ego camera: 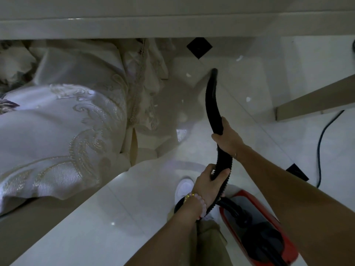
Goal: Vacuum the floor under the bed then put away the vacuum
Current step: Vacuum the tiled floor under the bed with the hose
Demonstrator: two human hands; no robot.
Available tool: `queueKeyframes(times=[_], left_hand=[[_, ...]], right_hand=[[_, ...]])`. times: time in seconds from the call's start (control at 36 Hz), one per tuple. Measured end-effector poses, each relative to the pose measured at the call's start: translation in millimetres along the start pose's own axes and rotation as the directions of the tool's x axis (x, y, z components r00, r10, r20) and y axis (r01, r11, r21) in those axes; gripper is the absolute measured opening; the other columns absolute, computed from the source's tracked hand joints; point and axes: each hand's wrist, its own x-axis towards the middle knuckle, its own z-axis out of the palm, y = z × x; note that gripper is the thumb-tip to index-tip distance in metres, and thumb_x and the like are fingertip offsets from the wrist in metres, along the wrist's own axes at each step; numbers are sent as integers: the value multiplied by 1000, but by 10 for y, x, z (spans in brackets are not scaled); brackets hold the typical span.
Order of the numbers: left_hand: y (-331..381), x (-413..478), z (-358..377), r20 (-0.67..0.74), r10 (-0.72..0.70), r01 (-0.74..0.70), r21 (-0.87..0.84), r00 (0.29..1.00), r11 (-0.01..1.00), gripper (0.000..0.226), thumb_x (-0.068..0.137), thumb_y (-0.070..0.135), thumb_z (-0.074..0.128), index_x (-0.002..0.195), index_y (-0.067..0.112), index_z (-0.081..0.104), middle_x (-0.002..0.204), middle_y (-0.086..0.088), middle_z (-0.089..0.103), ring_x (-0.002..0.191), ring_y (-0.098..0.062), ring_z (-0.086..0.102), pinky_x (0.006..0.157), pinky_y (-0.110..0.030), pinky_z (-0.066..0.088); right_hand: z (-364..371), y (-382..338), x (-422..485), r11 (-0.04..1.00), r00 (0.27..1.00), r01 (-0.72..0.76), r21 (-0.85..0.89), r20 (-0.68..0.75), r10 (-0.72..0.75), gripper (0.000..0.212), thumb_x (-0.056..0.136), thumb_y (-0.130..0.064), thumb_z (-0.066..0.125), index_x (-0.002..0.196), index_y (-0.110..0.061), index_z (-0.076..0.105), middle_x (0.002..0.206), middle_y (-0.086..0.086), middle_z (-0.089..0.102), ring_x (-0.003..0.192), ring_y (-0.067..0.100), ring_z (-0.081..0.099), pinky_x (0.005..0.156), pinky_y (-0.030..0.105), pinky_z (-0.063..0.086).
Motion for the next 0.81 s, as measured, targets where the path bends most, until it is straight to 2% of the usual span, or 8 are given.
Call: queueKeyframes(times=[0.11,0.28,0.47,0.58,0.69,0.75,0.81], left_hand=[[9,-37,48,-1,-15,15,10,1000,1000,35,88,45,57,105,15,52,80,-11,61,59,-21,58,57,-27,49],[-28,-90,67,2,-13,13,6,1000,1000,32,89,45,56,105,18,50,80,-10,62,58,-18,58,60,-30,49],[-72,-165,47,-39,16,-16,2,999,1000,31,92,40,54,106,13,51,77,-11,60,52,-12,56,48,-16,47],[-103,-168,45,-56,12,-12,0,998,1000,28,91,39,56,107,16,54,73,-6,62,50,-10,56,51,-15,49],[-132,-153,60,-42,-15,14,-2,999,1000,28,90,41,57,108,19,54,74,-5,62,55,-13,57,62,-26,53],[-146,-143,74,-34,-19,19,0,999,1000,27,89,42,58,107,22,54,73,-5,62,57,-14,57,67,-30,54],[-148,-148,97,-32,-18,18,4,999,1000,26,88,42,59,105,24,54,71,-3,62,55,-13,57,64,-28,52]], right_hand=[[-32,32,-43,998,999,22,59,41,-24,61,88,-13,49,142,-27,24,90,9,56,76,33,60,73,42,52],[-19,-36,-101,995,988,79,56,132,-86,66,90,-11,49,146,-31,20,96,6,55,76,28,57,79,44,53],[79,-105,-141,991,969,122,45,211,-129,65,88,-12,49,144,-33,24,93,10,55,75,28,55,83,51,53],[98,-72,-177,993,973,105,62,200,-115,64,90,-11,48,145,-32,22,93,9,56,73,26,55,82,48,52],[85,8,-204,994,987,56,89,147,-69,66,92,-14,47,146,-36,17,107,15,59,77,30,59,84,49,54],[70,50,-210,994,992,41,100,118,-53,63,92,-15,47,145,-33,20,103,16,59,76,31,59,81,48,55],[46,97,-225,992,994,31,121,105,-44,61,92,-15,47,144,-33,21,97,12,58,73,29,59,78,45,55]])
